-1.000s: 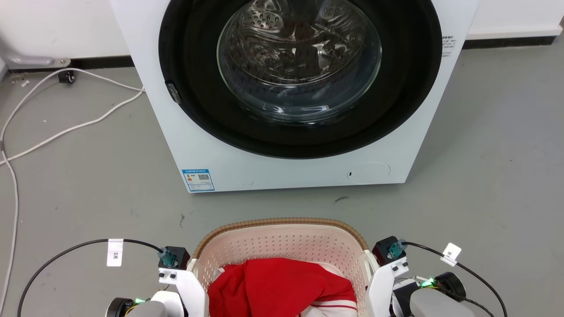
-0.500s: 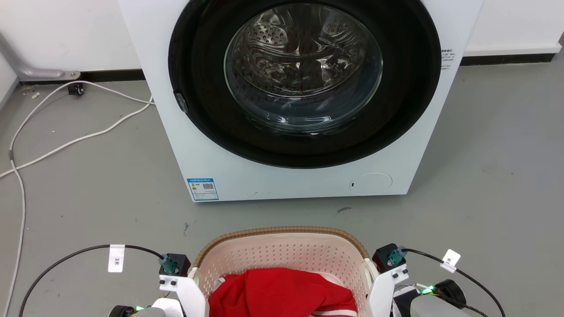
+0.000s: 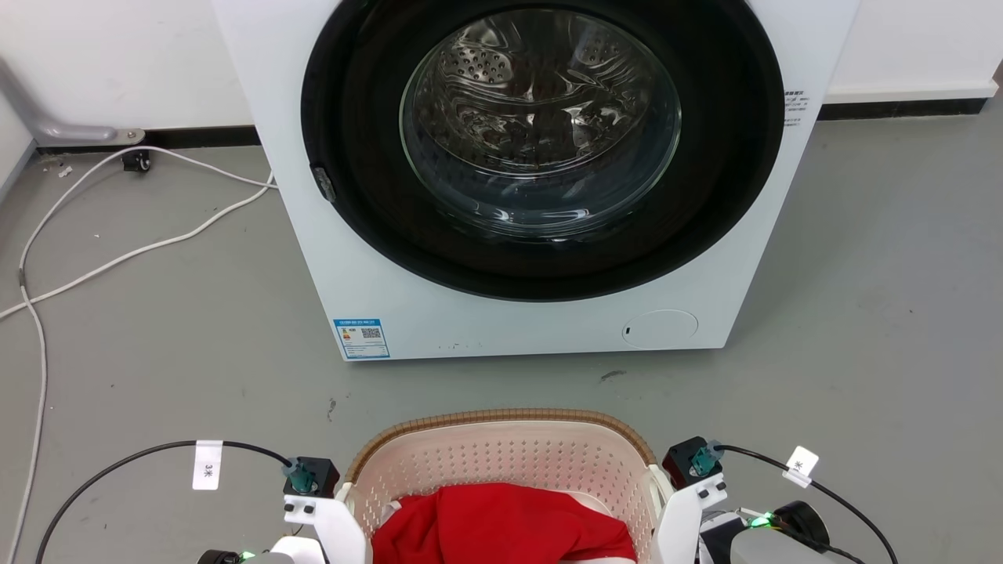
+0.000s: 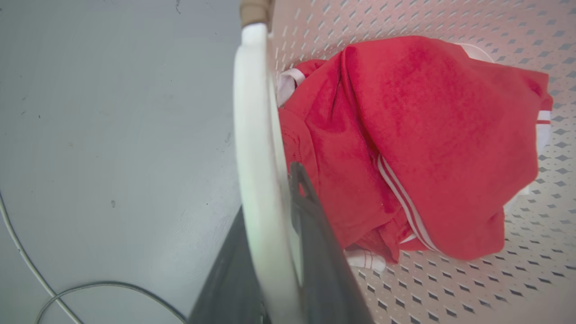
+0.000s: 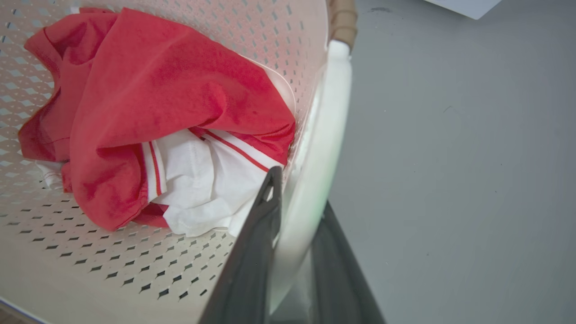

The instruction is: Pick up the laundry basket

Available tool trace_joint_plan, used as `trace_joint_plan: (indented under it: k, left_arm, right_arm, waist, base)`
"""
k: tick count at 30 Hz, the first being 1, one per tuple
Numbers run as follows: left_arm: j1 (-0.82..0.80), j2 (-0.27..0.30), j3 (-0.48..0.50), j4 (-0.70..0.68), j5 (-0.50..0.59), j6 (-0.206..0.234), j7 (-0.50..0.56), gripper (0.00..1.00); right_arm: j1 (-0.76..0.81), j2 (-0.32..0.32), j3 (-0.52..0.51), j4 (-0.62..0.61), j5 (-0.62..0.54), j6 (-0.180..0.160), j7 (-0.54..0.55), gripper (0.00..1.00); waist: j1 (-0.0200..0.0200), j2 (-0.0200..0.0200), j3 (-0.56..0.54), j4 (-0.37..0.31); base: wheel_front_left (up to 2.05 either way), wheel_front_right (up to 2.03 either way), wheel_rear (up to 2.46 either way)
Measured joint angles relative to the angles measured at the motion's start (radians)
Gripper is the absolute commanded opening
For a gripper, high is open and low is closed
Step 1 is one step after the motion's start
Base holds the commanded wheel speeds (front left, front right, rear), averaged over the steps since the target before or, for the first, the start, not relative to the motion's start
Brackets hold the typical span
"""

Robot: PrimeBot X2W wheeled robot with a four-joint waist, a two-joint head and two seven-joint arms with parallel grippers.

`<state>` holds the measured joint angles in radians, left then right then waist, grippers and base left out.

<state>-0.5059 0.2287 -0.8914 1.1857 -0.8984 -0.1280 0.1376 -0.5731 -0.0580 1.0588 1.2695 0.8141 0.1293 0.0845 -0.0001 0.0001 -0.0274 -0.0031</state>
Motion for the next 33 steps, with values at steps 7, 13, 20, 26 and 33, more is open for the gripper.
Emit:
trace_joint_plan:
  k: [7,13,20,26,33]
  left_arm:
    - [0.000,0.000,-0.023,0.005,-0.023,0.000,-0.002,0.00]
    - [0.000,0.000,-0.040,0.009,-0.040,0.000,-0.005,0.00]
    - [0.000,0.000,-0.060,0.012,-0.065,0.000,-0.009,0.00]
    - [-0.002,0.001,-0.076,0.014,-0.081,0.000,-0.013,0.00]
    - [-0.005,0.002,-0.094,0.016,-0.100,0.000,-0.013,0.00]
  right_arm:
    - [0.000,-0.001,0.019,0.001,0.016,0.000,0.000,0.00]
    - [-0.001,-0.002,0.034,0.001,0.032,0.000,0.000,0.00]
    - [-0.001,-0.003,0.050,0.003,0.049,0.000,0.002,0.00]
    - [-0.001,-0.004,0.062,0.005,0.061,0.000,0.002,0.00]
    - [-0.002,-0.004,0.075,0.007,0.074,0.000,0.001,0.00]
  waist:
    - [0.0001,0.0000,0.001,0.003]
    - [0.0001,0.0000,0.003,0.005]
    - [0.0000,0.0000,0.005,0.004]
    - [0.0001,0.0000,0.006,0.004]
    - [0.0001,0.0000,0.008,0.004]
  base:
    - [0.00,0.00,0.00]
    - [0.00,0.00,0.00]
    - [0.00,0.00,0.00]
    - [0.00,0.00,0.00]
    - [0.00,0.00,0.00]
